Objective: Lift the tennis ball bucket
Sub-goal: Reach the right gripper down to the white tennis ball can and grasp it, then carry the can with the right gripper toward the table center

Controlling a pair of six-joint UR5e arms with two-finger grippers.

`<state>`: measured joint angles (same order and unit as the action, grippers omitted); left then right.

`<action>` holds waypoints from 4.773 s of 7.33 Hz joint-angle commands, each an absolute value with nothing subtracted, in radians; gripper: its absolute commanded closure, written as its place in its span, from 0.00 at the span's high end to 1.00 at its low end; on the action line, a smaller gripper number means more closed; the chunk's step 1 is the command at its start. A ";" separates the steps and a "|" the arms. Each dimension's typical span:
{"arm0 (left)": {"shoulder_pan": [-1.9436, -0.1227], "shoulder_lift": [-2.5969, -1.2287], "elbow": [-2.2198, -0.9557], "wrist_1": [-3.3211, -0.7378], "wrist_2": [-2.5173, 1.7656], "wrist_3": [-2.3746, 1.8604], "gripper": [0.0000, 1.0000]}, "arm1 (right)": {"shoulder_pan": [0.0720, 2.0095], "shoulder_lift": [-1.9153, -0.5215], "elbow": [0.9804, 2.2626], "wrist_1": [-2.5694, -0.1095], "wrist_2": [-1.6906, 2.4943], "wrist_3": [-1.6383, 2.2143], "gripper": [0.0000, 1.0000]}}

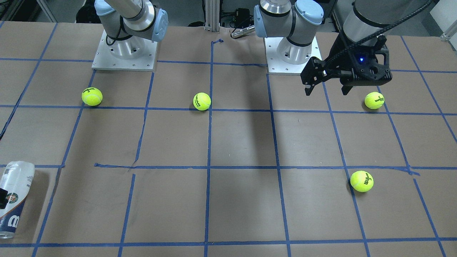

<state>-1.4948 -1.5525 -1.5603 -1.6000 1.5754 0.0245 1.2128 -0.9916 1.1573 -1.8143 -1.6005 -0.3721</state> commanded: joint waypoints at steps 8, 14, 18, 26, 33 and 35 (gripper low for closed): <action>-1.488 -1.552 -1.560 -1.585 1.575 0.025 1.00 | 1.127 -0.778 1.175 -1.976 -1.585 -0.608 1.00; -1.485 -1.552 -1.552 -1.579 1.575 0.025 1.00 | 1.095 -0.779 1.169 -1.971 -1.470 -0.612 0.56; -1.483 -1.552 -1.551 -1.569 1.575 0.025 1.00 | 1.311 -0.977 1.218 -1.907 -1.483 -0.629 0.36; -1.362 -1.531 -1.535 -1.588 1.582 0.040 1.00 | 2.081 -0.947 1.318 -2.111 -1.474 -1.106 0.43; -1.302 -1.528 -1.548 -1.586 1.578 0.095 1.00 | 2.094 -0.887 1.324 -2.148 -1.561 -1.356 1.00; -1.302 -1.528 -1.546 -1.588 1.580 0.097 1.00 | 2.065 -0.925 1.318 -2.114 -1.548 -1.347 1.00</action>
<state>-1.3027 -1.5279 -1.5467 -1.5864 1.5786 0.0955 2.0825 -0.9011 1.3194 -2.1350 -1.5509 -1.3490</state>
